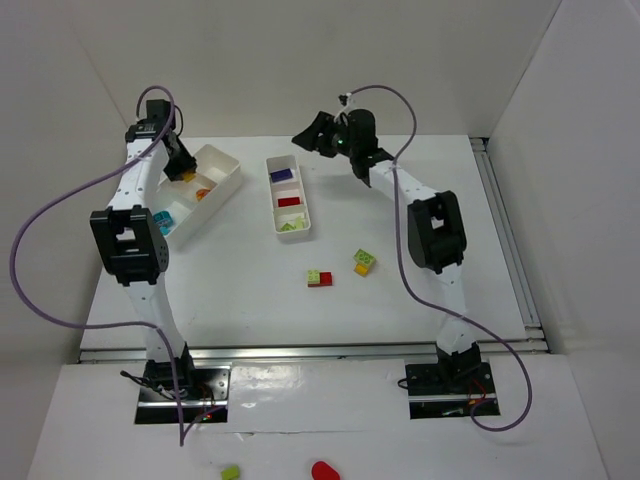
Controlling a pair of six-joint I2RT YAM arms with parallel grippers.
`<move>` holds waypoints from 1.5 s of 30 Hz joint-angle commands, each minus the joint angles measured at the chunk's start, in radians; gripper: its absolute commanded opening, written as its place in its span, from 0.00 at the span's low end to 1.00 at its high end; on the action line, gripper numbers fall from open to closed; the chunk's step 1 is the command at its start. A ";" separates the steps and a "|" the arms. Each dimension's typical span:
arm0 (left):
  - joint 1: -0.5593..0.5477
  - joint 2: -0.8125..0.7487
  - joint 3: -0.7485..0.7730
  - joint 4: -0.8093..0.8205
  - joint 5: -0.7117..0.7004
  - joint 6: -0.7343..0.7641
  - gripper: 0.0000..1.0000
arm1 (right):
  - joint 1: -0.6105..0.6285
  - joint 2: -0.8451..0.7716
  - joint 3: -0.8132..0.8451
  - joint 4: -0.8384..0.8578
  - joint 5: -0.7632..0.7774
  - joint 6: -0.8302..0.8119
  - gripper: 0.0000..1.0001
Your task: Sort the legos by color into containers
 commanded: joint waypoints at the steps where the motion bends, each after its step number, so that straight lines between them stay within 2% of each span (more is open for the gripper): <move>1: 0.015 0.089 0.113 -0.046 -0.104 -0.025 0.00 | -0.046 -0.190 -0.120 0.041 -0.020 -0.042 0.70; 3: 0.015 0.165 0.195 -0.056 -0.104 -0.025 0.02 | -0.059 -0.255 -0.195 0.032 -0.031 -0.042 0.70; 4: 0.015 0.191 0.225 -0.065 -0.104 -0.025 0.11 | -0.072 -0.275 -0.217 0.022 -0.031 -0.054 0.70; 5: 0.015 0.216 0.258 -0.097 -0.104 -0.025 0.29 | -0.083 -0.311 -0.234 0.010 -0.022 -0.067 0.70; 6: 0.015 0.251 0.310 -0.109 -0.092 -0.016 0.73 | -0.083 -0.328 -0.273 -0.001 -0.022 -0.067 0.70; 7: 0.015 0.251 0.323 -0.109 -0.078 -0.005 0.84 | -0.095 -0.345 -0.294 -0.013 -0.022 -0.076 0.71; 9: 0.015 0.262 0.305 -0.109 -0.030 0.004 0.95 | -0.105 -0.391 -0.327 -0.027 -0.008 -0.088 0.71; 11: 0.015 0.222 0.267 -0.100 0.011 0.015 0.90 | -0.115 -0.411 -0.367 -0.036 -0.008 -0.097 0.71; 12: 0.015 0.207 0.209 -0.074 0.011 0.015 0.84 | -0.115 -0.424 -0.376 -0.036 0.001 -0.098 0.71; 13: 0.015 0.189 0.179 -0.056 0.022 0.015 0.73 | -0.115 -0.424 -0.387 -0.045 0.001 -0.098 0.71; 14: 0.015 0.160 0.150 -0.040 0.022 0.024 0.69 | -0.115 -0.424 -0.387 -0.045 0.001 -0.098 0.71; 19: 0.006 0.159 0.086 -0.020 0.054 0.024 0.53 | -0.115 -0.405 -0.387 -0.045 -0.043 -0.087 0.71; 20: 0.006 0.169 0.085 -0.020 0.054 0.024 0.48 | -0.115 -0.405 -0.387 -0.045 -0.043 -0.087 0.71; 21: 0.006 0.169 0.076 -0.020 0.075 0.024 0.36 | -0.115 -0.405 -0.387 -0.045 -0.043 -0.087 0.71; 25: -0.035 0.137 0.031 -0.033 0.073 0.024 0.25 | -0.115 -0.416 -0.397 -0.056 -0.043 -0.096 0.71; 30: -0.106 0.055 -0.068 -0.033 0.082 0.035 0.25 | -0.115 -0.425 -0.424 -0.065 -0.032 -0.096 0.71; 38: -0.161 -0.118 -0.316 -0.060 0.091 -0.004 0.22 | -0.115 -0.434 -0.424 -0.109 -0.051 -0.117 0.71; 43: -0.231 -0.190 -0.353 -0.109 0.090 -0.027 0.23 | -0.106 -0.434 -0.400 -0.237 -0.033 -0.206 0.72; 45: -0.232 -0.200 -0.304 -0.138 0.065 -0.027 0.26 | -0.096 -0.434 -0.387 -0.330 0.004 -0.246 0.72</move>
